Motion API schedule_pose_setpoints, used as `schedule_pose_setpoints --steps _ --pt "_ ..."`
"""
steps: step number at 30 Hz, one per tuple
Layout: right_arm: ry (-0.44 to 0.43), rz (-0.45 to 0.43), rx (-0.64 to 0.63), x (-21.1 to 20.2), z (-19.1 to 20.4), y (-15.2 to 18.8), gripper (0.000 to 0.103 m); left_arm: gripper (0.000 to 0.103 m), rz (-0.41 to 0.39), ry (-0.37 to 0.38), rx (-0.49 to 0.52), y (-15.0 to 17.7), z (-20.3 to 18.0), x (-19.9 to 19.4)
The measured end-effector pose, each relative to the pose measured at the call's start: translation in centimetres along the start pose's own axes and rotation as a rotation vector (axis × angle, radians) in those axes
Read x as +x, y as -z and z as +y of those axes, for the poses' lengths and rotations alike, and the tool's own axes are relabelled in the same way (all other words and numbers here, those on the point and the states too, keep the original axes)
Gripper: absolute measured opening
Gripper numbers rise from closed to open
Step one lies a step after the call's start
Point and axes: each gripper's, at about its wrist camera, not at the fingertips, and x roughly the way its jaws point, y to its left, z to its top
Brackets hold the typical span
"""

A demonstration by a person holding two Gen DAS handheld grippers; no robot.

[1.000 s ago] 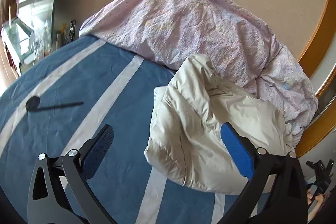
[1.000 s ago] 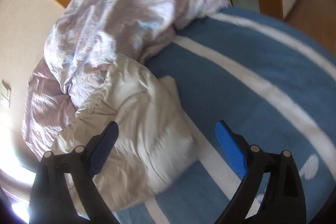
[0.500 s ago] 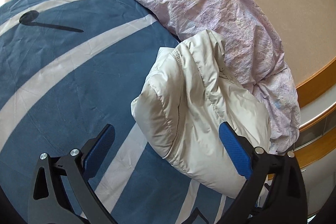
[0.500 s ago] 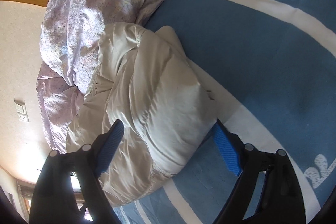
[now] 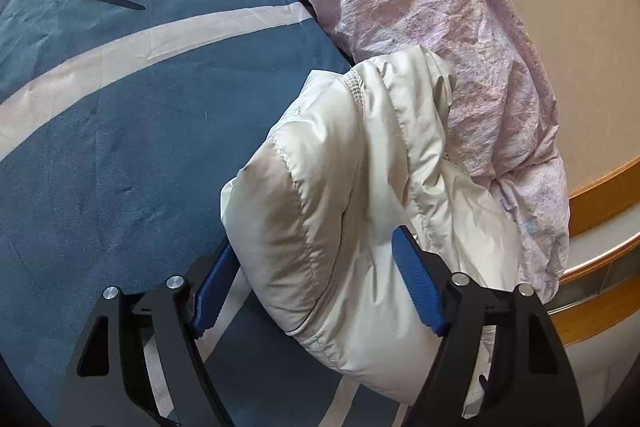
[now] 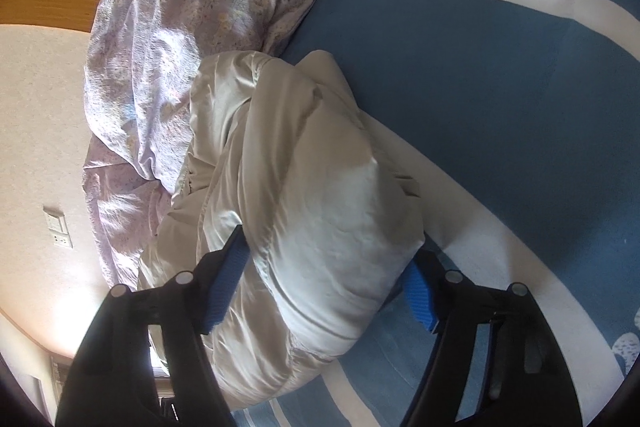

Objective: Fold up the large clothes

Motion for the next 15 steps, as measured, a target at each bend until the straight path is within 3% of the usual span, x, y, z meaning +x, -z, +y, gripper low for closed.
schedule_pose_setpoints --steps 3,5,8,15 --pt "-0.023 -0.013 -0.011 0.0 -0.1 0.1 0.053 0.062 -0.021 0.037 -0.055 0.1 0.5 0.1" --pt "-0.049 -0.022 -0.030 -0.2 0.1 0.1 0.042 0.044 -0.032 0.061 -0.086 0.0 0.7 0.0" --pt "-0.094 -0.034 -0.051 -0.7 0.6 0.1 0.032 0.027 -0.044 0.103 -0.073 -0.4 0.3 -0.7" --pt "-0.138 -0.059 -0.149 -2.4 3.5 0.4 0.027 0.020 -0.081 0.152 0.007 -1.2 -1.8 -2.8"
